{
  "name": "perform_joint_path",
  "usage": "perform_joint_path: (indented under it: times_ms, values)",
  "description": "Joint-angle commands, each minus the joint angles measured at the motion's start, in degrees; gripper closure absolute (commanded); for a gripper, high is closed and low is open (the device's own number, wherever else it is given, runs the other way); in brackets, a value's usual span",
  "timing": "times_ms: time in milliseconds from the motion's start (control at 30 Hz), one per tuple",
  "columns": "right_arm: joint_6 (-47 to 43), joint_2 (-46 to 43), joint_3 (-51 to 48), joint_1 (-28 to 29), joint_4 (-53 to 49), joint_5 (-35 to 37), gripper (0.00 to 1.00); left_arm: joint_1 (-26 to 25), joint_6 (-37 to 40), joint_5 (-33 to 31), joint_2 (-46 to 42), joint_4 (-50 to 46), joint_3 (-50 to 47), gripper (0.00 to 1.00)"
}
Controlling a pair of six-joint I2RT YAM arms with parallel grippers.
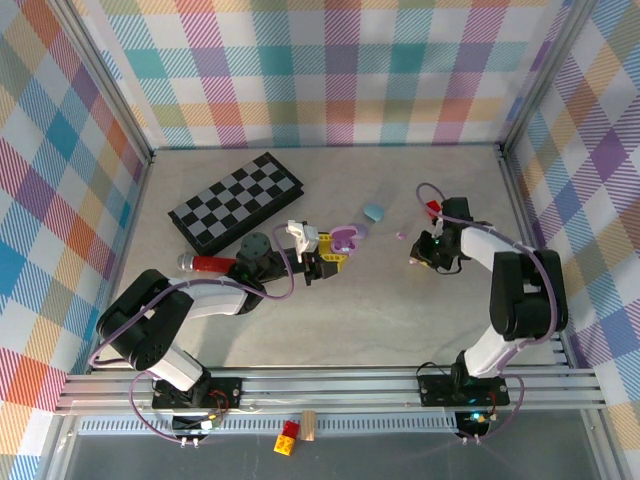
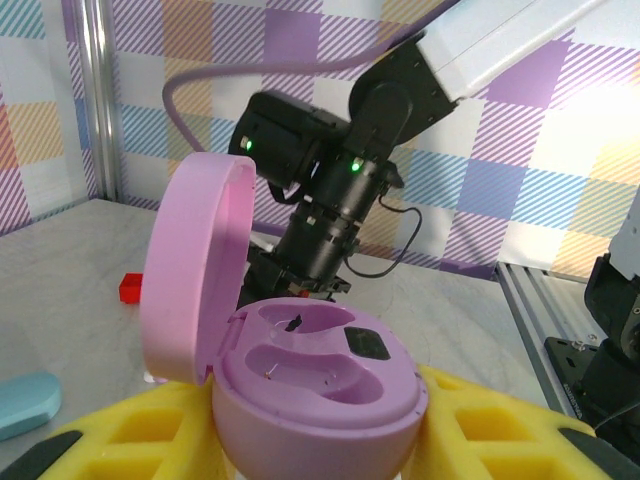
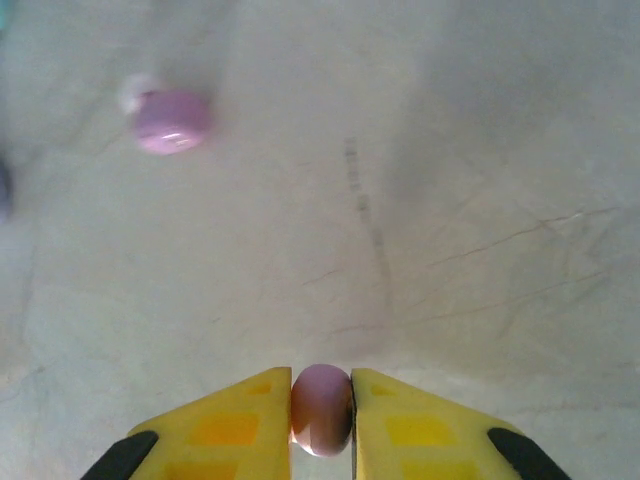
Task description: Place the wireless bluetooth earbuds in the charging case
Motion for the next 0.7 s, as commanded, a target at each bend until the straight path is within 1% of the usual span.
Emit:
perform_joint_path:
  times_ms: [0, 133, 267, 400, 533, 667]
  values:
    - [-6.5, -6.65, -0.02, 3.59, -0.93, 2.98, 0.81, 0.78, 0.83, 1.25, -0.08, 1.89, 0.14, 0.6]
    - [-13.5, -14.73, 0.04, 10.82, -0.25, 6.5, 0.81, 1.24, 1.06, 1.25, 0.44, 1.41, 0.7, 0.6]
    - [-16.21, -22.36, 0.34, 14.39, 1.49, 4.3, 0.81, 1.34, 1.7, 1.49, 0.95, 0.58, 1.37, 0.6]
    - [-21.18, -27.97, 1.94, 18.66, 0.84, 3.62, 0.82, 1.68, 2.31, 1.6, 1.2, -0.13, 1.72, 0.6]
    - [-24.59, -30.65, 4.37, 23.0, -0.28, 3.72, 0.82, 2.03, 2.98, 2.09, 1.51, -1.58, 2.63, 0.6]
    - [-27.8, -29.76, 7.89, 28.24, -1.7, 5.38, 0.82, 2.04, 3.59, 2.73, 1.43, -2.89, 3.22, 0.6]
